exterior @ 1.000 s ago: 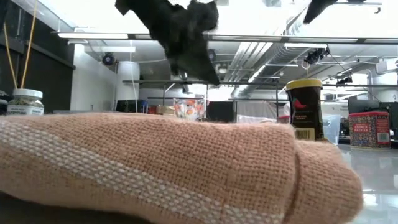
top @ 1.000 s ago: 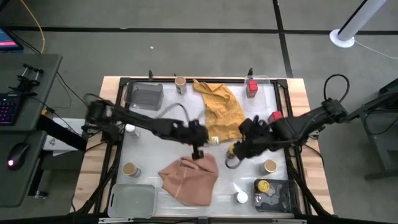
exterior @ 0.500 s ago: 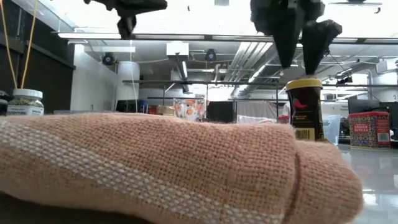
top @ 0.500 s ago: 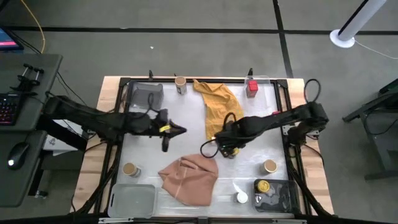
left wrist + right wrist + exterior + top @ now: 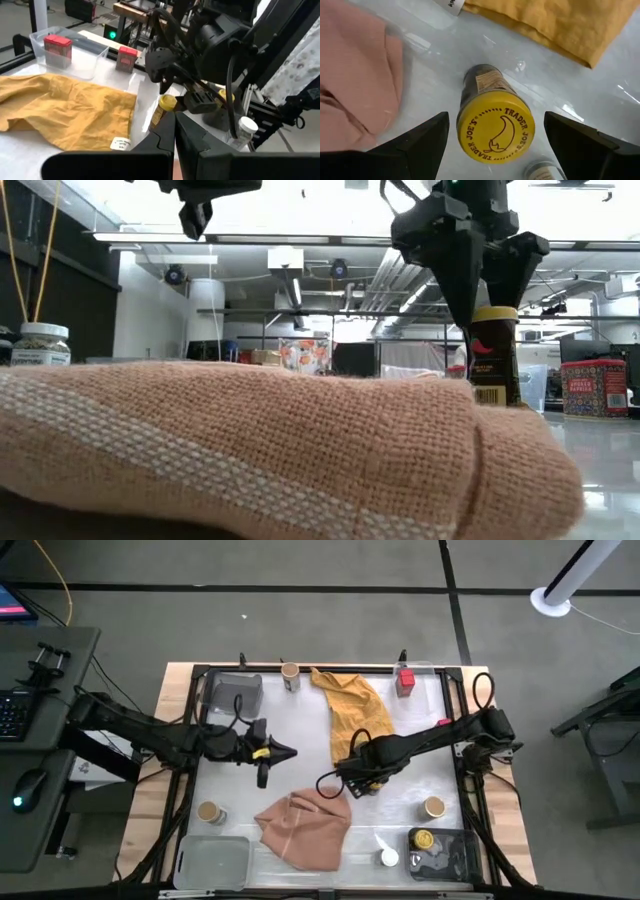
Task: Sort spices by type
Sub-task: Put the yellow seasoning bottle into the bottom right black bin
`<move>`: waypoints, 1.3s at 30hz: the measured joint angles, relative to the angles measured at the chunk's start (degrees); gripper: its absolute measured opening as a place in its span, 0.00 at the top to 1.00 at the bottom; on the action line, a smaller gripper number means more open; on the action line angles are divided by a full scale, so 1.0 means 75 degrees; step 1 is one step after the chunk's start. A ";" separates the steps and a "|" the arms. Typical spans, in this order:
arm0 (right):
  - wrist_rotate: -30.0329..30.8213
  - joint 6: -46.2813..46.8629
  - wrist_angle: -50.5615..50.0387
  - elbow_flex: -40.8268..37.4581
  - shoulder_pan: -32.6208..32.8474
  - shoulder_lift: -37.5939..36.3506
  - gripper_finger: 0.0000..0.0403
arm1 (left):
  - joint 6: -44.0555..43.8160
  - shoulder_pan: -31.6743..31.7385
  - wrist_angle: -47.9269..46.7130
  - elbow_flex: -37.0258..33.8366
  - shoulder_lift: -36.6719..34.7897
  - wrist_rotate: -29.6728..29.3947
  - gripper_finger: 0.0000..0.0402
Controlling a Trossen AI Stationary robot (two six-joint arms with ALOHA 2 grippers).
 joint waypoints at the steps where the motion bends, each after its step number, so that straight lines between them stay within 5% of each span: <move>1: 0.0049 -0.0018 0.0018 -0.0003 0.0000 0.0024 0.20 | 0.0000 -0.0021 -0.0002 0.0000 0.0003 0.0000 1.00; 13: -0.0079 -0.0109 0.0075 -0.0006 -0.0020 0.0189 0.21 | -0.0198 -0.0019 0.0286 -0.0001 0.0047 -0.0006 1.00; 28: 0.0140 -0.0825 -0.0172 0.0005 0.0081 0.0520 0.45 | 0.0008 -0.0016 0.0356 -0.0002 0.0050 -0.0025 1.00; 39: 0.0597 0.0052 -0.0813 0.0918 0.1831 -0.1293 0.45 | 0.0007 0.0226 0.0350 -0.0003 0.0050 -0.0218 1.00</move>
